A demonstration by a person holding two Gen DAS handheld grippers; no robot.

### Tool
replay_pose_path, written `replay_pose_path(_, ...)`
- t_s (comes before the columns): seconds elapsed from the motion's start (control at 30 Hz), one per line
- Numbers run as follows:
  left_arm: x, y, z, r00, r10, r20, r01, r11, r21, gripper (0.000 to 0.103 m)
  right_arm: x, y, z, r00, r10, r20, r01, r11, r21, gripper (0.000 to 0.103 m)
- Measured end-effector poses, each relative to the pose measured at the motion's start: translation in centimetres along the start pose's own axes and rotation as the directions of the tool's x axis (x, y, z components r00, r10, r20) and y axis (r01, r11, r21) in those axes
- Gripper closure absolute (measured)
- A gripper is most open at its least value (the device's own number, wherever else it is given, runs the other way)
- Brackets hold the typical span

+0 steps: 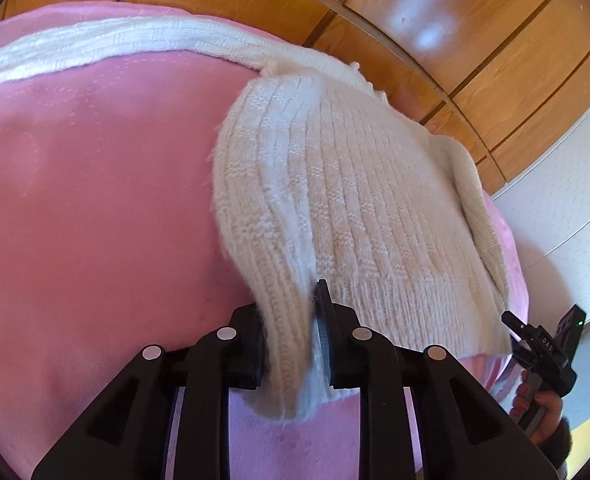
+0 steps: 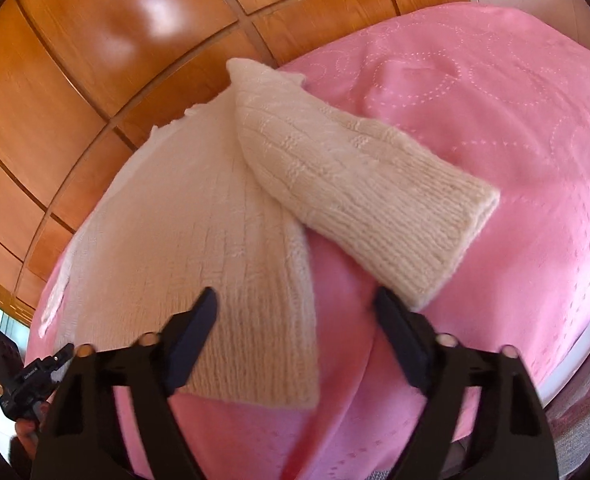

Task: Fold small clothes

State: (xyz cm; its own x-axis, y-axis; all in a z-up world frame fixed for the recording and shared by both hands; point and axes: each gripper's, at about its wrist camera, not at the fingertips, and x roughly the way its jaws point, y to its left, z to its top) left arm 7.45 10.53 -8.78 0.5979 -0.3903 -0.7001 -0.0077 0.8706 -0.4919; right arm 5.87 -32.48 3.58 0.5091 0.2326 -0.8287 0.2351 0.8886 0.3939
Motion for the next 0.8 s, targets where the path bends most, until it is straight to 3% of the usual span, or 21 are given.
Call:
replay_pose_path(0.1, 0.1, -0.6, 0.3, 1.000, 0.013, -0.020, -0.013, 1.000, 0.015, 0.093, 0.3, 1.4, -0.1, 1.000, 0.003, -0.016, -0.004, 0.996, -0.084, 0.066)
replay_pose_path(0.17, -0.7, -1.2, 0.2, 0.999, 0.031, -0.013, -0.031, 0.998, 0.048, 0.095, 0.4, 2.1, -0.2, 1.000, -0.022, -0.020, 0.020, 0.992, -0.126, 0.077)
replay_pose_path(0.2, -1.1, -1.4, 0.2, 0.999, 0.031, -0.008, -0.031, 0.998, 0.051, 0.095, 0.3, 2.2, -0.2, 0.999, -0.034, -0.020, 0.031, 0.990, -0.139, 0.090)
replay_pose_path(0.23, -2.1, -1.6, 0.3, 1.000, 0.012, 0.001, -0.012, 0.999, 0.046, 0.096, 0.2, 2.0, -0.1, 0.999, -0.040, -0.022, 0.036, 0.989, -0.144, 0.094)
replay_pose_path(0.33, -5.1, -2.6, 0.2, 0.998, -0.050, 0.030, 0.047, 0.996, 0.078, 0.097, -1.1, 1.3, 0.3, 0.999, 0.019, -0.035, -0.024, 0.989, -0.149, 0.097)
replay_pose_path(0.53, -9.1, -4.9, -1.2, 0.995, -0.093, 0.034, 0.086, 0.982, 0.168, 0.098, -4.1, 1.8, 0.3, 0.988, 0.146, -0.049, -0.152, 0.971, -0.186, 0.098)
replay_pose_path(0.7, -9.8, -3.5, -3.2, 0.999, -0.043, -0.017, 0.044, 0.990, 0.131, 0.098, -5.6, 2.6, -1.4, 0.966, 0.237, -0.106, -0.255, 0.942, -0.218, 0.098)
replay_pose_path(0.8, -8.0, -2.1, -4.8, 0.996, 0.020, -0.082, -0.009, 0.990, 0.138, 0.098, -5.1, 1.7, -2.4, 0.961, 0.248, -0.126, -0.269, 0.943, -0.196, 0.098)
